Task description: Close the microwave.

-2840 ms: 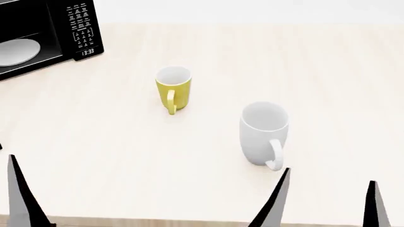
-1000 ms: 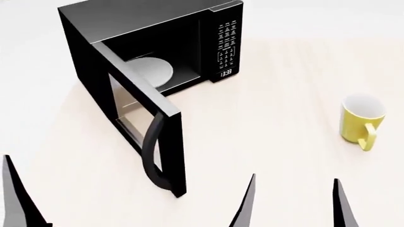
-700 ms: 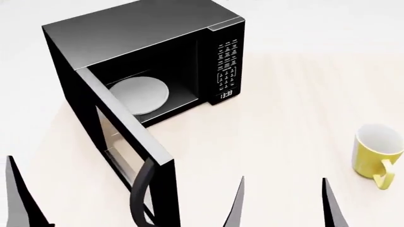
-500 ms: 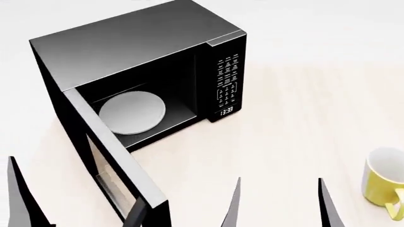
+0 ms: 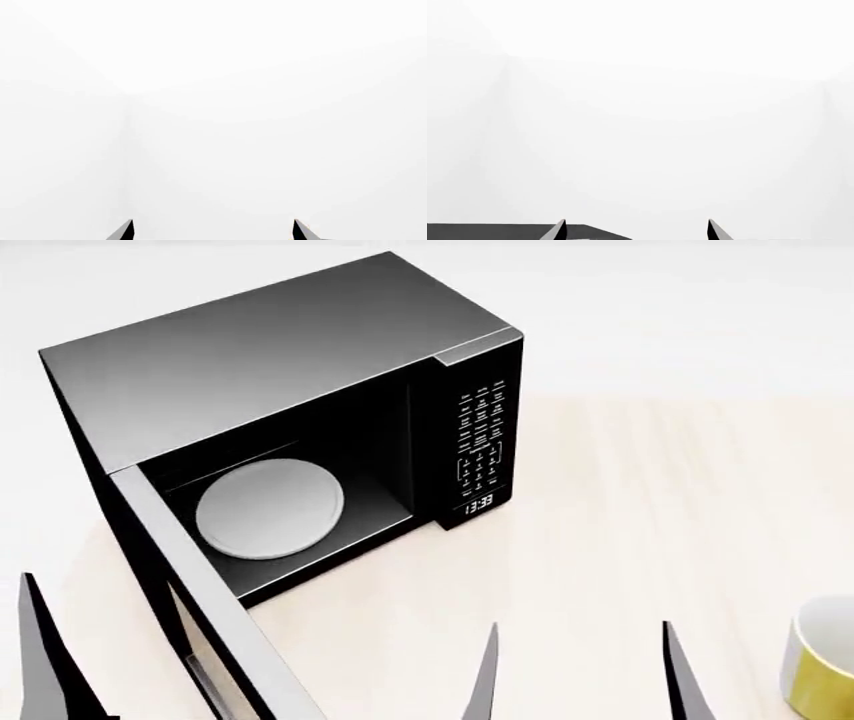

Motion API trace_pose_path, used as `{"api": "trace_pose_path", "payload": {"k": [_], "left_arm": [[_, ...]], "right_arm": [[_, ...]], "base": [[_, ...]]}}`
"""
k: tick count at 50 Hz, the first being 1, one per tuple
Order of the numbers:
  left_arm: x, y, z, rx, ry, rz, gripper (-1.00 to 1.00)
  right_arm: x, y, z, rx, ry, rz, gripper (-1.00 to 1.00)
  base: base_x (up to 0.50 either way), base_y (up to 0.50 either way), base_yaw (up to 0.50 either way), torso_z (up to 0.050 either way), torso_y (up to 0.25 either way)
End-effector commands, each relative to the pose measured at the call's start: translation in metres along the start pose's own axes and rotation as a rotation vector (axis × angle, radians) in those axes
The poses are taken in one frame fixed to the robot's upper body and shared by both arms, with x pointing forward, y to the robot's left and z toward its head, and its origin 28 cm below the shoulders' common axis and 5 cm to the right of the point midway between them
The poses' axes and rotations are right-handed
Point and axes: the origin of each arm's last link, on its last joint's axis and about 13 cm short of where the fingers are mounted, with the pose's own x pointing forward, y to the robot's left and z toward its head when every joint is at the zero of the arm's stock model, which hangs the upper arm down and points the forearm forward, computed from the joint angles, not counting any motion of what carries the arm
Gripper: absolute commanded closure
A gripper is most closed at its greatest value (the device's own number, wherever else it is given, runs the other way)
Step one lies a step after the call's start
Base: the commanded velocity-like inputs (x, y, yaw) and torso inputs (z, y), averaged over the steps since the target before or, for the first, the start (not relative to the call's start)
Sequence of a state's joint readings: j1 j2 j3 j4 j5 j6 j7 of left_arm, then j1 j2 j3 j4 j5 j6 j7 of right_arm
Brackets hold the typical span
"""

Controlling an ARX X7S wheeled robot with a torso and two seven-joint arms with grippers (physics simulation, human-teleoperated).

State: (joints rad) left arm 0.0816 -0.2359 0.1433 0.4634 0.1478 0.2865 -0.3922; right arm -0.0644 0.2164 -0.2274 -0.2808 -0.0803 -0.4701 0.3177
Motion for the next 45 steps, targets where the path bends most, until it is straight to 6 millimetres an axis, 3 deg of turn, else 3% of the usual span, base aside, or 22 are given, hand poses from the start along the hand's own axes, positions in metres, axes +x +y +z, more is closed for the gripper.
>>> {"api": "trace_pose_path", "payload": {"k": [1,8,17,29,33,45], "left_arm": [[0.002,0.003,0.0,0.005,-0.002,0.013,-1.0],[0.01,0.014,0.002,-0.017,0.036,-0.011,-1.0],[0.033,0.046,0.001,0.01,0.081,-0.04,-1.0],[0.065,0.093,0.006,-0.047,0.151,-0.345,-1.0],[0.066,0.102,0.003,-0.09,0.235,-0.567,-1.0],[0.062,0.113,-0.028,-0.04,0.307,-0.803,-1.0]], "right_arm": [[0.001,-0.001,0.0,-0.006,-0.011,-0.007,-1.0],[0.0,-0.001,-0.002,-0.003,0.0,-0.006,-1.0],[-0.001,0.0,-0.004,0.002,0.022,-0.001,-1.0],[-0.002,0.0,-0.008,0.002,0.039,0.004,-1.0],[-0.003,0.0,-0.009,0.0,0.046,0.006,-1.0],[-0.004,0.001,-0.011,-0.005,0.054,0.018,-1.0]], "base": [[0.0,0.0,0.0,0.0,0.0],[0.0,0.0,0.0,0.0,0.0],[0.0,0.0,0.0,0.0,0.0],[0.0,0.0,0.0,0.0,0.0],[0.0,0.0,0.0,0.0,0.0],[0.0,0.0,0.0,0.0,0.0]]}}
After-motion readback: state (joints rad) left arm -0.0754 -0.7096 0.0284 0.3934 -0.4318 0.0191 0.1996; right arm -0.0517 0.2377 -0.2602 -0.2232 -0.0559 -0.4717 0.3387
